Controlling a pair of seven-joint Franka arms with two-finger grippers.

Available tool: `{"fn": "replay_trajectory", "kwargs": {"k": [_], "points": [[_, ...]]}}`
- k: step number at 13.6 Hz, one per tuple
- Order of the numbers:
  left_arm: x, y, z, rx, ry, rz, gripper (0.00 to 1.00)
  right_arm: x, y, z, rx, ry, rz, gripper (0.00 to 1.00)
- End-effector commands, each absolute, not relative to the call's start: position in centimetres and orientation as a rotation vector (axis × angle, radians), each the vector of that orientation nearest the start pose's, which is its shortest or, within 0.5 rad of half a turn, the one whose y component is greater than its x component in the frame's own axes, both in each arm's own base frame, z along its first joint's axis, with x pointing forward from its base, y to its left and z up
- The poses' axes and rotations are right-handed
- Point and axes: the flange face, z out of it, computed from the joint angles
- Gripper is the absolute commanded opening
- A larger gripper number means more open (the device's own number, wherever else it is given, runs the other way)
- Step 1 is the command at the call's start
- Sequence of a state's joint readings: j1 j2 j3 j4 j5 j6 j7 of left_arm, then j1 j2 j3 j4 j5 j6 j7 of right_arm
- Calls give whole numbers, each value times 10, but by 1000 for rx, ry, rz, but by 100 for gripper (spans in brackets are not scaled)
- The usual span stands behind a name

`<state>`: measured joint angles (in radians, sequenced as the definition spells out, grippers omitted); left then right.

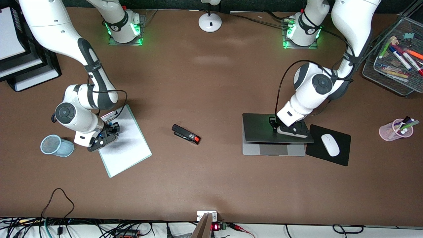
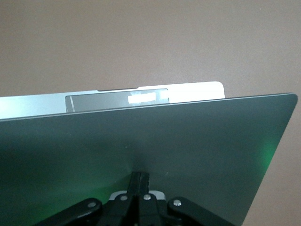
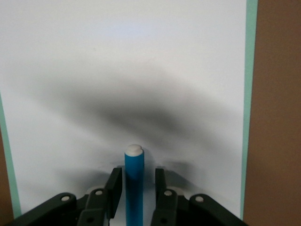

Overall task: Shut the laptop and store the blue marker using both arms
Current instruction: 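Press the laptop lid shut with the left gripper while the right gripper lifts the marker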

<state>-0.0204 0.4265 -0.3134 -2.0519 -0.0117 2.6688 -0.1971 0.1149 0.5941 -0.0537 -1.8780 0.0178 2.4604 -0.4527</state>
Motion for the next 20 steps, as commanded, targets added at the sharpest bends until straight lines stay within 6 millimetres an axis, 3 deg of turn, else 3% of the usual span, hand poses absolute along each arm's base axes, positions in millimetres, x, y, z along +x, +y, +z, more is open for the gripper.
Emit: {"fn": "replay_trajectory", "kwargs": {"k": [1, 7, 11, 14, 17, 20], "points": [[607, -195, 246, -3313, 134, -302, 0, 640, 39, 190, -3049, -816, 6, 36], [642, -188, 221, -3277, 179, -340, 0, 643, 45, 183, -3044, -823, 10, 32], [646, -185, 199, -3281, 167, -388, 0, 644, 45, 185, -3045, -826, 5, 12], [647, -184, 189, -3285, 159, -428, 0, 652, 44, 196, -3048, -827, -25, 6], [646, -182, 181, -3281, 160, -419, 0, 661, 50, 235, -3037, -863, -60, 1], [648, -178, 181, -3272, 161, -436, 0, 677, 53, 298, -2987, -1000, -81, 1]]}}
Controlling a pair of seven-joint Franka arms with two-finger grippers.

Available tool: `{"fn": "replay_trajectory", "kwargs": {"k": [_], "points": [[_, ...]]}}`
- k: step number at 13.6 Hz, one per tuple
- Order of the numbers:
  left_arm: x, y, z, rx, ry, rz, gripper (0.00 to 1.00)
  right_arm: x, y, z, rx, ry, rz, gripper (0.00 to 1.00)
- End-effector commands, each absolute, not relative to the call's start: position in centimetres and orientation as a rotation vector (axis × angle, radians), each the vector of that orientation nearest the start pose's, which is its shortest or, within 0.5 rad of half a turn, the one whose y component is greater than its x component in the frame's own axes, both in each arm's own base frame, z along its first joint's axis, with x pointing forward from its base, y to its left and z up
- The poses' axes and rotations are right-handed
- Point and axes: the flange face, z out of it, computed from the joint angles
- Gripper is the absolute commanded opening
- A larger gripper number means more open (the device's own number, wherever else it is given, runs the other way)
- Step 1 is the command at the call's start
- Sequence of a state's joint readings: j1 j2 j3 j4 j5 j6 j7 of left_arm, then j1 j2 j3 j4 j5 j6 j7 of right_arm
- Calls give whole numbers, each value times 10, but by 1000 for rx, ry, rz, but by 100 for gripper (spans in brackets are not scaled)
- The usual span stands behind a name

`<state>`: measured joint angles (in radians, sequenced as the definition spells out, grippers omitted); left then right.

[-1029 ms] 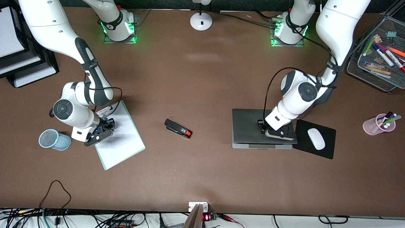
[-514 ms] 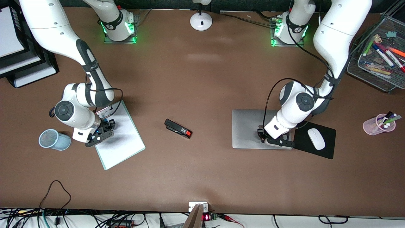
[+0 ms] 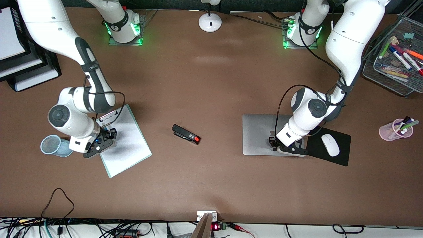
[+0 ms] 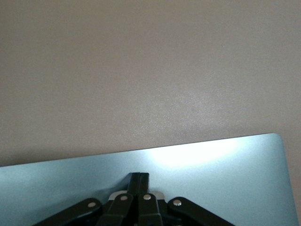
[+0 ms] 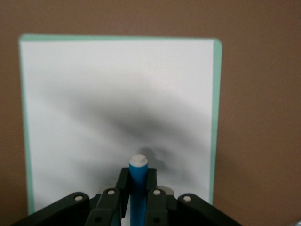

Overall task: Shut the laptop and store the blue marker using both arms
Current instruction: 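Press the laptop lid shut with the left gripper while the right gripper lifts the marker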

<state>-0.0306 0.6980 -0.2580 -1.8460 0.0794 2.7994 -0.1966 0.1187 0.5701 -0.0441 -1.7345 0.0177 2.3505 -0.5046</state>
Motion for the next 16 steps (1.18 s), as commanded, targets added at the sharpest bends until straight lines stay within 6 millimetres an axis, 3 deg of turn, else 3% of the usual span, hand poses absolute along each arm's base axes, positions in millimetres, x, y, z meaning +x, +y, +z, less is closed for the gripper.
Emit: {"fn": "replay_trajectory", "kwargs": {"k": [1, 3, 6, 8, 10, 14, 16], "points": [[647, -179, 181, -3272, 165, -436, 0, 680, 53, 324, -2963, -1069, -101, 1], [649, -176, 186, -3265, 170, -446, 0, 681, 39, 360, -2900, -1111, -120, 1], [650, -170, 215, -3245, 183, -451, 0, 689, 6, 403, -2774, -1213, -167, 1], [647, -169, 247, -3220, 201, -358, 0, 688, -27, 418, -2659, -1275, -187, 1], [640, -165, 283, -3187, 210, -239, 0, 689, -67, 437, -2511, -1409, -325, 0], [616, -158, 350, -3115, 226, -29, 1, 673, -148, 447, -2316, -1490, -485, 0], [602, -154, 380, -3078, 281, 51, 4, 672, -174, 449, -2273, -1510, -575, 0]]}}
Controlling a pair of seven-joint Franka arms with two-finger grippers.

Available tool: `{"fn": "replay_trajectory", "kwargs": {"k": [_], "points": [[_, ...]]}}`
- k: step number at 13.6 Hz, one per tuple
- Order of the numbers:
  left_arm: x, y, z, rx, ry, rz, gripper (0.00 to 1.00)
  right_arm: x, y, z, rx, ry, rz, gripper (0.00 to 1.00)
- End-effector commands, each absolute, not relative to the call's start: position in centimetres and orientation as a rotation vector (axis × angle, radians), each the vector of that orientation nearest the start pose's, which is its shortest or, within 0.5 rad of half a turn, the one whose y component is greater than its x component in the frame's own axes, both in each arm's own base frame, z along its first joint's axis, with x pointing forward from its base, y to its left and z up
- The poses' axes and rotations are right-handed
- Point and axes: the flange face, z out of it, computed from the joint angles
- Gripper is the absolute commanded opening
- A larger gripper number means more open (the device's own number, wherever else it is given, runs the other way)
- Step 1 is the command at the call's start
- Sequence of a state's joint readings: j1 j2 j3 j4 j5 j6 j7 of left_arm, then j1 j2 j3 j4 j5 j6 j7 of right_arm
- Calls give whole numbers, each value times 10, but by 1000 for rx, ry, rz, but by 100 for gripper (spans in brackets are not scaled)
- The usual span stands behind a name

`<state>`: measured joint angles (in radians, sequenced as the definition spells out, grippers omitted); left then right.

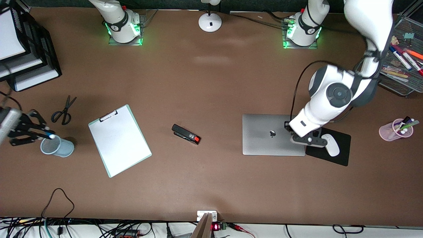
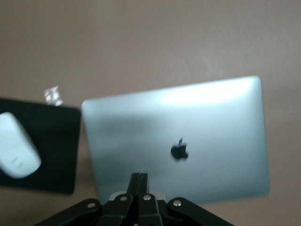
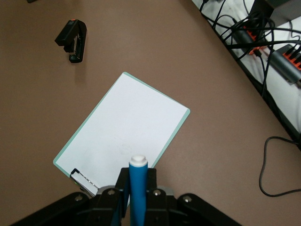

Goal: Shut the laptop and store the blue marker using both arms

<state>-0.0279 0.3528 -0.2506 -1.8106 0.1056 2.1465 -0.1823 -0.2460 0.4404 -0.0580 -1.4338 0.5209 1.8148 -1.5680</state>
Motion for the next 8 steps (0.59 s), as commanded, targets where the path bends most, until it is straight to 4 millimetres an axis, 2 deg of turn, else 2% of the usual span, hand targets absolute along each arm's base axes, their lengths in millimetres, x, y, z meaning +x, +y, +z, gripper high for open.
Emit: {"fn": "replay_trajectory", "kwargs": {"k": [1, 4, 5, 6, 7, 8], "points": [[594, -150, 399, -3060, 296, 80, 5, 669, -184, 452, -2245, -1524, -619, 0], [567, -143, 447, -3013, 345, 178, 10, 657, -206, 452, -2200, -1516, -621, 0], [559, -136, 459, -2997, 388, 216, 23, 654, -214, 452, -2181, -1522, -646, 0], [552, -127, 470, -2992, 426, 262, 64, 650, -225, 453, -2161, -1512, -703, 0], [545, -124, 482, -2984, 423, 272, 100, 645, -235, 451, -2131, -1515, -729, 0], [539, -123, 493, -2979, 423, 270, 100, 642, -239, 445, -2110, -1516, -722, 0]]}}
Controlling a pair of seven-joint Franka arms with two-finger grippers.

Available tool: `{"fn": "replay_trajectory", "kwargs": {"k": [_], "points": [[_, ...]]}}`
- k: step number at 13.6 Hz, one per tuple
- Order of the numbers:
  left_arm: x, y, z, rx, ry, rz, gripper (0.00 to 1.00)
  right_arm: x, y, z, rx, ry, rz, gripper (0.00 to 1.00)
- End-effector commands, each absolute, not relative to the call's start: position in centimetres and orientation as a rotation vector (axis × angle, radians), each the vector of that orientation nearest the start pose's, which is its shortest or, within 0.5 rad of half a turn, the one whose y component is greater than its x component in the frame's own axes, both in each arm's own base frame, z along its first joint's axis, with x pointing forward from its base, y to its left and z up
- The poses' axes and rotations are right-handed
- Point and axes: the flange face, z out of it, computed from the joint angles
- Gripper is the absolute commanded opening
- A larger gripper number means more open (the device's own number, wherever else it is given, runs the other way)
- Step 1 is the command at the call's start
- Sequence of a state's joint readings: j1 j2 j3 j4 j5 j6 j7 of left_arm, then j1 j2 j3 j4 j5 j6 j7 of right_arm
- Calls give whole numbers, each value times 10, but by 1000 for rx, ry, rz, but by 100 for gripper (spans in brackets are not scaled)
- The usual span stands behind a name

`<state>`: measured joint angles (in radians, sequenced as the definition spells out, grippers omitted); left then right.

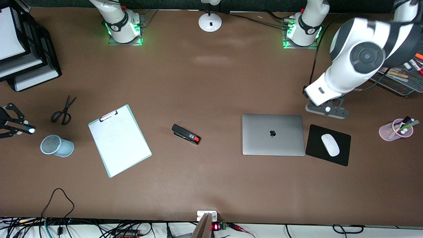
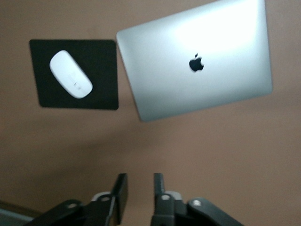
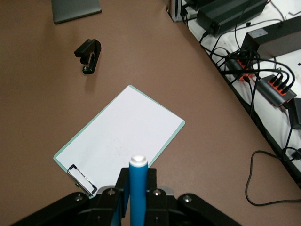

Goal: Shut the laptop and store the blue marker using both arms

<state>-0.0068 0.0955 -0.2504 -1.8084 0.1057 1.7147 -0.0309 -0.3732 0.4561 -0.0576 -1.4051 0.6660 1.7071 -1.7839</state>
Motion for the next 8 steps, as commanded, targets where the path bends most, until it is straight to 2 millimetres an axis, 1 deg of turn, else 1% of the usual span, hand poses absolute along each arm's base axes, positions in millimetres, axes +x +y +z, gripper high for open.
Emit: {"fn": "replay_trajectory", "kwargs": {"k": [1, 2, 3, 4, 5, 6, 7, 8], "points": [[536, -121, 499, -2976, 417, 270, 100, 640, -245, 442, -2104, -1507, -724, 0], [532, -117, 509, -2978, 405, 251, 100, 638, -250, 443, -2093, -1506, -747, 0], [531, -116, 514, -2981, 404, 238, 100, 634, -254, 443, -2063, -1523, -766, 0], [527, -114, 523, -3008, 387, 219, 100, 631, -261, 440, -2049, -1528, -772, 0], [524, -108, 530, -3016, 366, 211, 100, 627, -268, 434, -2031, -1528, -781, 0], [524, -103, 532, -3016, 370, 212, 100, 623, -273, 431, -1998, -1508, -806, 0], [524, -103, 533, -3013, 412, 210, 100, 619, -280, 426, -1966, -1490, -834, 0], [525, -101, 533, -3015, 414, 208, 100, 616, -284, 422, -1940, -1480, -851, 0]]}}
